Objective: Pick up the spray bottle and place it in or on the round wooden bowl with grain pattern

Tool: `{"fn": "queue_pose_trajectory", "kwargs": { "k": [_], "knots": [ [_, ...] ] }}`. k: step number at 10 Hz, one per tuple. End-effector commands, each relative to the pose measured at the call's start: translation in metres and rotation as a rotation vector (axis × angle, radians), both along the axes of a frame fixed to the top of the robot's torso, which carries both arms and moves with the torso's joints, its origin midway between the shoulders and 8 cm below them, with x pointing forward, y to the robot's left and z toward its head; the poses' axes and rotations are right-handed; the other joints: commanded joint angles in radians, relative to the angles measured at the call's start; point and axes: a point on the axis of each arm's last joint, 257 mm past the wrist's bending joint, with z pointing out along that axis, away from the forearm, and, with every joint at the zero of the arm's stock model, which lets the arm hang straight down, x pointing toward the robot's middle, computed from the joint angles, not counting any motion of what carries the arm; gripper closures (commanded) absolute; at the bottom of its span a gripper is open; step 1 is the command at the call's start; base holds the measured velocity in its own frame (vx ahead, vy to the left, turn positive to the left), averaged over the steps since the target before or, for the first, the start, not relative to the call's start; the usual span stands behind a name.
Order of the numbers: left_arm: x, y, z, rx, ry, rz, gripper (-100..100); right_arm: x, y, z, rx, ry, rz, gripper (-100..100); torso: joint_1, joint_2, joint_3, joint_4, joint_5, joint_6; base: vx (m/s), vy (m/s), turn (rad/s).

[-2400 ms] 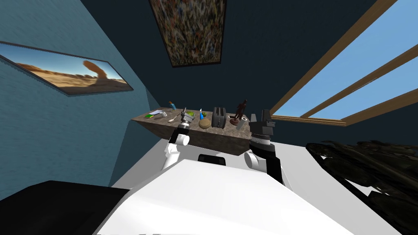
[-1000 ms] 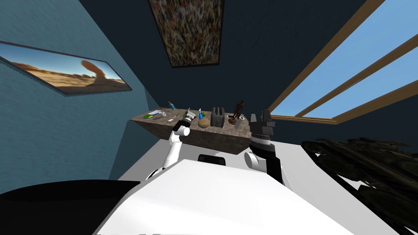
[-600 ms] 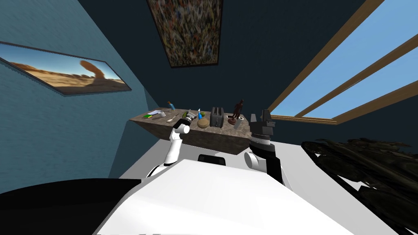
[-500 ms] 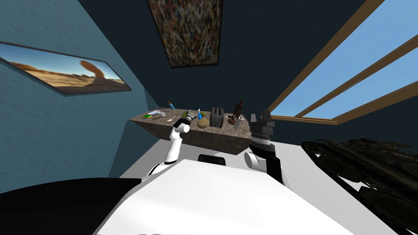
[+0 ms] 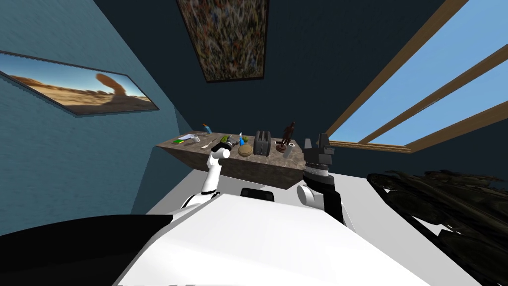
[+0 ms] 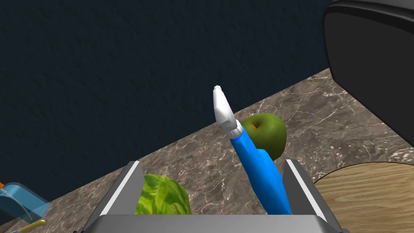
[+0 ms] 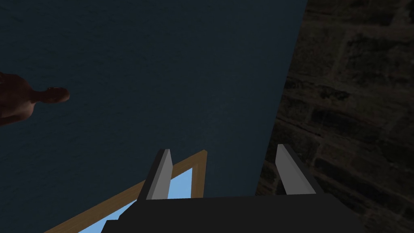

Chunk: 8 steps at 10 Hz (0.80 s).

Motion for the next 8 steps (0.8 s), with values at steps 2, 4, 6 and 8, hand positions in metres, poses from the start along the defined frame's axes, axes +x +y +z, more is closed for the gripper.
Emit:
{"fn": "queue_pose_trajectory", "kwargs": {
  "k": [2,4,6,8],
  "knots": [
    [0.005,0.008,-0.016,-0.045,0.066,0.006,-100,0.000,0.000,0.000,0.000,0.000,0.000,0,-0.001,0.000,0.000,0.000,0.000,0.000,0.035,-0.047,0.011],
    [0.010,0.015,-0.028,-0.084,0.120,0.014,-100,0.000,0.000,0.000,0.000,0.000,0.000,0,-0.001,-0.001,0.000,0.000,0.000,0.000,0.031,-0.046,0.014],
    [0.014,0.021,-0.040,-0.123,0.172,0.023,-100,0.000,0.000,0.000,0.000,0.000,0.000,0,-0.001,-0.001,0.000,0.000,0.000,0.000,0.039,-0.047,0.015],
    [0.016,0.027,-0.051,-0.161,0.223,0.033,-100,0.000,0.000,0.000,0.000,0.000,0.000,0,0.000,-0.001,0.000,0.000,0.000,0.000,0.032,-0.045,0.014]
  ]
}}
